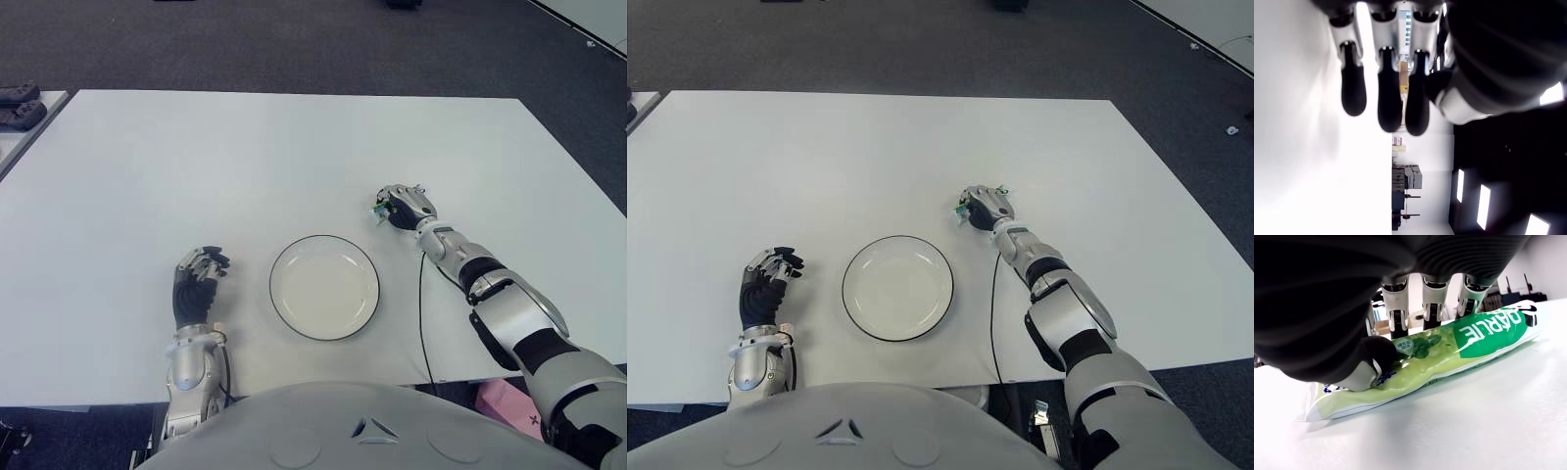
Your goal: Put the toothpaste on the table into the plate.
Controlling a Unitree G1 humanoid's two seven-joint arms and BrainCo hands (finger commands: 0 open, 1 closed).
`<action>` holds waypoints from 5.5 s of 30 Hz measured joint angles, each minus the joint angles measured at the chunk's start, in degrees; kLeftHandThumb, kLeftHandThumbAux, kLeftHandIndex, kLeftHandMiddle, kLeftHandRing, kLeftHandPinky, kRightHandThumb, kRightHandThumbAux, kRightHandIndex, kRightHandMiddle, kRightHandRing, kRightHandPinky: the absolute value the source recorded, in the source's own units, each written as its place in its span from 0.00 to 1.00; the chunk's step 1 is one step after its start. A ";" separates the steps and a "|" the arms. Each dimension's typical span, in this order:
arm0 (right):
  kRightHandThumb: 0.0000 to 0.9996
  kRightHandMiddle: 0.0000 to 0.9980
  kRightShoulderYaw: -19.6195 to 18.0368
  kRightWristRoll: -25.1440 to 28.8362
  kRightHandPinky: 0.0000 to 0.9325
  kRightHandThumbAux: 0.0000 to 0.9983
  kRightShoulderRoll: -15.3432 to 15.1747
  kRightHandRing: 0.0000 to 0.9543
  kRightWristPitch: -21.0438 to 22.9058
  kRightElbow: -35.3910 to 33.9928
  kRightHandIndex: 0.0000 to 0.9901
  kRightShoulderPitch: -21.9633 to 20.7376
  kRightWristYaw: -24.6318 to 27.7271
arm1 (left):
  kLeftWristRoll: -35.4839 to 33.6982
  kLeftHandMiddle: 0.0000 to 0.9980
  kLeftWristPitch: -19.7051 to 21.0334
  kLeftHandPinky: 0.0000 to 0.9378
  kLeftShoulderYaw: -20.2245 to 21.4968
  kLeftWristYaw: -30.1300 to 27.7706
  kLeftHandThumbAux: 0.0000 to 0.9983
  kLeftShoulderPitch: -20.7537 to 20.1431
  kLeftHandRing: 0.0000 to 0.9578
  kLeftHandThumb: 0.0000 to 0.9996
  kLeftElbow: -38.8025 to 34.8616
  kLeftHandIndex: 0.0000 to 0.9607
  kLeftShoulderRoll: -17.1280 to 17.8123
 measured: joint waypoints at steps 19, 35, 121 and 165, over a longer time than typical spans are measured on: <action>0.73 0.88 0.65 -1.23 0.93 0.71 -3.19 0.91 -0.77 -2.80 0.44 -1.10 1.51 | -0.01 0.55 0.73 0.57 0.29 -0.22 0.73 -0.44 0.57 0.69 0.10 0.45 -0.09; 0.73 0.89 -0.11 -1.52 0.93 0.72 -4.51 0.91 -5.68 -6.26 0.44 -1.28 -5.75 | -0.05 0.54 0.87 0.56 0.46 -0.30 0.73 -1.09 0.55 0.70 0.28 0.45 -0.10; 0.60 0.00 24.22 -29.31 0.00 0.17 -10.39 0.00 0.84 3.56 0.00 -13.52 -17.40 | 0.54 0.55 0.45 0.57 0.12 -0.42 0.73 0.17 0.57 0.70 -0.57 0.45 0.06; 0.61 0.00 38.28 -37.89 0.00 0.15 -8.60 0.00 7.84 5.00 0.00 -13.08 -16.97 | 0.21 0.55 3.95 0.55 -0.09 -0.47 0.73 3.76 0.56 0.69 -5.30 0.45 -0.47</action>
